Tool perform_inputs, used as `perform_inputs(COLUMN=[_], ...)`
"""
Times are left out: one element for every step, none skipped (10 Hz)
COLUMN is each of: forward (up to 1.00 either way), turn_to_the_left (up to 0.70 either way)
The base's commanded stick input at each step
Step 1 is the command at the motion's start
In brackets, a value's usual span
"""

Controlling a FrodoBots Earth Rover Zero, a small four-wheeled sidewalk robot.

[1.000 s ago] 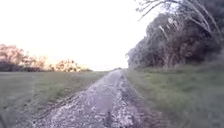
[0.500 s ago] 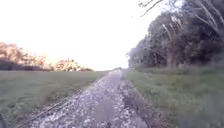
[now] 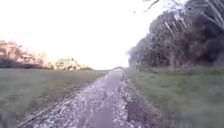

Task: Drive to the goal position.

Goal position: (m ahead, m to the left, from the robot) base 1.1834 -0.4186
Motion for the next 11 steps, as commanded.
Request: perform_inputs(forward=[0.7, 0.7, 0.7, 0.7, 0.7, 0.7, 0.7, 0.7, 0.7, 0.7, 0.7], turn_to_the_left=[0.0, 0.0, -0.06, -0.28, -0.18, 0.0, 0.0, 0.0, 0.0, 0.0, 0.0])
